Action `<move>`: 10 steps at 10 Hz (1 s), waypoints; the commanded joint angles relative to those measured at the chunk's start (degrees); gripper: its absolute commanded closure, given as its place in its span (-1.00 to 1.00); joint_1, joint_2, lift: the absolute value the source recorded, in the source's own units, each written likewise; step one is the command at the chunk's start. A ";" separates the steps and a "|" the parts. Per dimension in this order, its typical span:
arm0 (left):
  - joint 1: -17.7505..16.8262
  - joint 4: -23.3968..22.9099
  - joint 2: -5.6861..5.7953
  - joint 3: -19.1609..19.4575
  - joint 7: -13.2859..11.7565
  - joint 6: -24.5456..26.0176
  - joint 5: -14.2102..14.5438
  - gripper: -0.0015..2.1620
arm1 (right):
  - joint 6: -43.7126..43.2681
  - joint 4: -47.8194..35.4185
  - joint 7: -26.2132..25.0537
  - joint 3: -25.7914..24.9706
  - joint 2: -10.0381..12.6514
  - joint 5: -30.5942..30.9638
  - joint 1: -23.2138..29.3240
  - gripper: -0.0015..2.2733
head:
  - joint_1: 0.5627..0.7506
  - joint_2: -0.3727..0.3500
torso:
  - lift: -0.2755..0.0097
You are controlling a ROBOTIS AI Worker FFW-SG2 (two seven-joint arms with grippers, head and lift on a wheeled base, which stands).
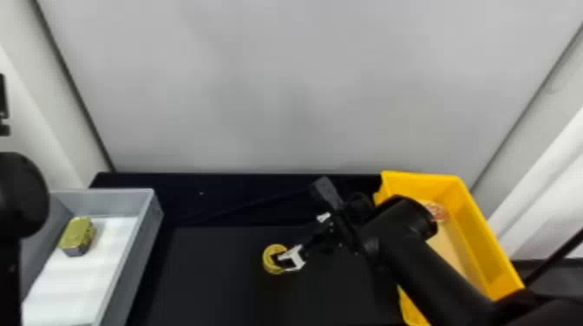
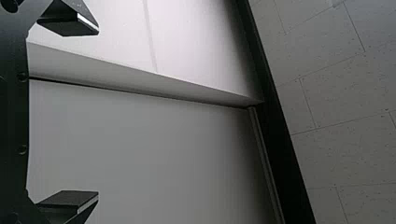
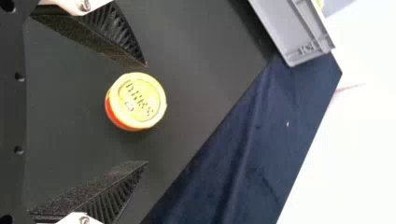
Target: Pick up the round yellow can and place it in the yellow rectangular box
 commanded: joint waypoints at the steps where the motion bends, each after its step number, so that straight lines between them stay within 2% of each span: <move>1: -0.01 0.08 -0.25 -0.13 0.01 -0.79 -0.38 -0.96 | -3.47 0.23 -0.13 2.13 0.55 -0.88 0.76 -1.00 | 0.39 -0.19 | 0.92; 6: -0.28 0.08 -0.69 -0.75 0.09 -2.46 -1.26 -0.96 | -5.85 -0.03 0.31 7.93 -0.07 -1.41 1.55 -1.00 | 0.39 -0.19 | 0.92; 10: -0.19 0.35 -1.04 -0.84 0.09 -3.07 -1.44 -0.96 | -8.13 -0.65 0.40 11.10 -1.65 2.81 1.46 -1.00 | 0.39 -0.19 | 0.92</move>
